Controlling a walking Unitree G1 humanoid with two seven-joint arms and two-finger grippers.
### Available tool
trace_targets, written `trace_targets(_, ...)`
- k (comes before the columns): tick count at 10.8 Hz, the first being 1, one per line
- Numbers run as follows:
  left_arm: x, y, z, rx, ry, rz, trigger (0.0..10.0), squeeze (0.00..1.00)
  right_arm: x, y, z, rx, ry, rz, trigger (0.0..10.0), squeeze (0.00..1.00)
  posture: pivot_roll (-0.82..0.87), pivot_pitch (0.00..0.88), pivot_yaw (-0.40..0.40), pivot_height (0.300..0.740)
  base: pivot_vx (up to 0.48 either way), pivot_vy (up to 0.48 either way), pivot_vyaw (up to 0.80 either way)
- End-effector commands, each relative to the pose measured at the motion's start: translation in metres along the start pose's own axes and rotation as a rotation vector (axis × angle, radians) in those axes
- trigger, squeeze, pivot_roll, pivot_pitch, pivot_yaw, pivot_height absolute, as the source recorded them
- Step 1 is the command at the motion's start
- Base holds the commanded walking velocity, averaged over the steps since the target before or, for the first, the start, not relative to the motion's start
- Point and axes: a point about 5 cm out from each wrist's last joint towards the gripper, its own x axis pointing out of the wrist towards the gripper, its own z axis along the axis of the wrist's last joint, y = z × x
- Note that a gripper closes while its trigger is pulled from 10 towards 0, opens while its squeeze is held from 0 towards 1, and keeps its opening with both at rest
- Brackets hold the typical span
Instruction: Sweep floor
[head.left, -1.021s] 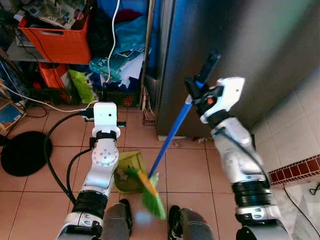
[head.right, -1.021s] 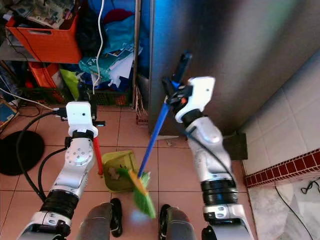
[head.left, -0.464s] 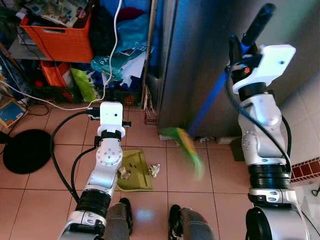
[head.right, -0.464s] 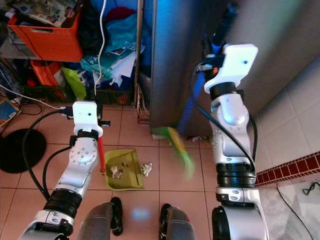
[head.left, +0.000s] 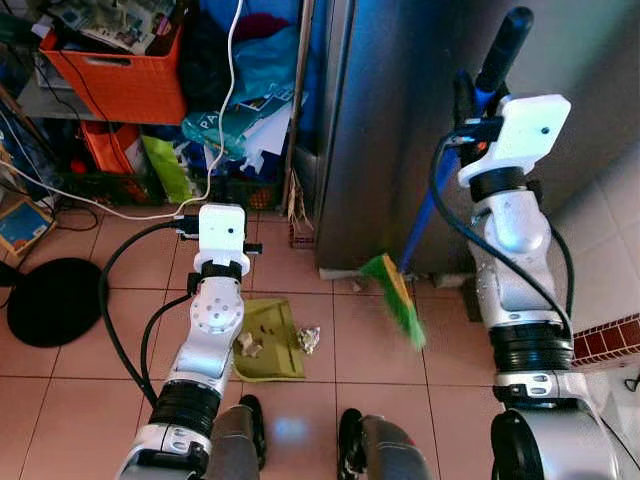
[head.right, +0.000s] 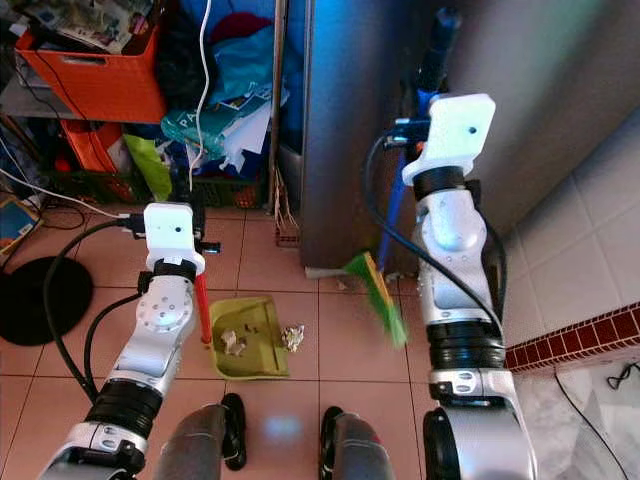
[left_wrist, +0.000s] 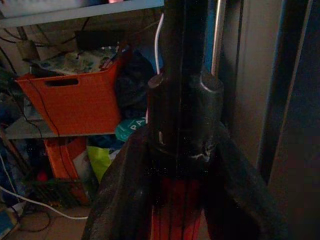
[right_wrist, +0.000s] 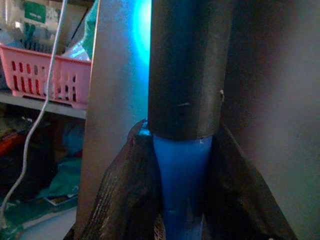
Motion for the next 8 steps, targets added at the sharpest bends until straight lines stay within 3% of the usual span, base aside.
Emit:
trace_targets(1, -0.011, -0.009, -0.016, 0.003, 0.082, -0.044, 10.0, 0.0, -0.002, 0.009, 0.006, -0.023, -0.066, 0.008, 10.0, 0.0, -0.02, 0.262, -0.047, 0.74, 0.0, 0.0, 0.0)
trace_targets(2, -0.011, -0.009, -0.015, 0.002, 0.082, -0.046, 10.0, 0.0, -0.003, 0.015, 0.005, -0.025, -0.075, 0.019, 10.0, 0.0, -0.02, 0.266, -0.045, 0.74, 0.0, 0.0, 0.0)
trace_targets(3, -0.012, -0.01, -0.014, -0.002, 0.08, -0.048, 10.0, 0.0, -0.01, 0.034, 0.001, -0.034, -0.095, 0.073, 10.0, 0.0, -0.01, 0.272, -0.046, 0.74, 0.0, 0.0, 0.0)
trace_targets(7, -0.015, -0.009, -0.013, -0.006, 0.085, -0.045, 10.0, 0.0, -0.045, 0.096, -0.018, 0.087, -0.026, 0.209, 10.0, 0.0, 0.0, 0.289, -0.053, 0.74, 0.0, 0.0, 0.0)
trace_targets(8, -0.015, -0.01, -0.013, -0.008, 0.085, -0.044, 10.0, 0.0, -0.049, 0.102, -0.019, 0.123, -0.008, 0.234, 10.0, 0.0, 0.0, 0.288, -0.055, 0.74, 0.0, 0.0, 0.0)
